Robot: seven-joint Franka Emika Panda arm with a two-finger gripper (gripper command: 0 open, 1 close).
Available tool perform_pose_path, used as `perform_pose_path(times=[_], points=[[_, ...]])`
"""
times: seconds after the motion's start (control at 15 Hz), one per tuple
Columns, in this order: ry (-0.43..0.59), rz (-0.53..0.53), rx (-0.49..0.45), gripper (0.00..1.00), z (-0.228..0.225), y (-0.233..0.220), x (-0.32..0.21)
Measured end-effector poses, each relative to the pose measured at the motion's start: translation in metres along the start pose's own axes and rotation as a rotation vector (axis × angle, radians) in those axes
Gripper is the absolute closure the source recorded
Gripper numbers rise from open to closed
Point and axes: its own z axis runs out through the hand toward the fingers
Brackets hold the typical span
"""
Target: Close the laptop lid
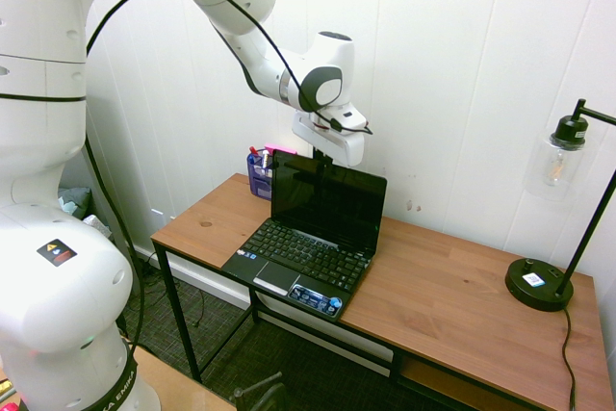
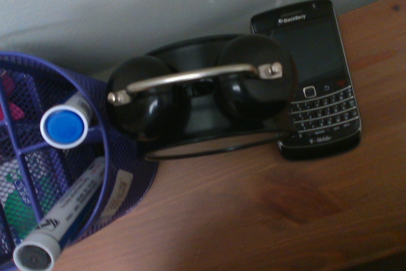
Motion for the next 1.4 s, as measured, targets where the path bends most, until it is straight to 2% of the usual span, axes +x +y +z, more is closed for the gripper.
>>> perform_pose_path(times=[0.87, 1.13, 1.4], points=[[-0.067, 0.024, -0.093, 1.0, 0.023, 0.053, -0.024], [-0.121, 0.023, -0.149, 1.0, 0.046, 0.082, -0.034], [-0.168, 0.017, -0.167, 1.0, 0.07, 0.095, -0.039]])
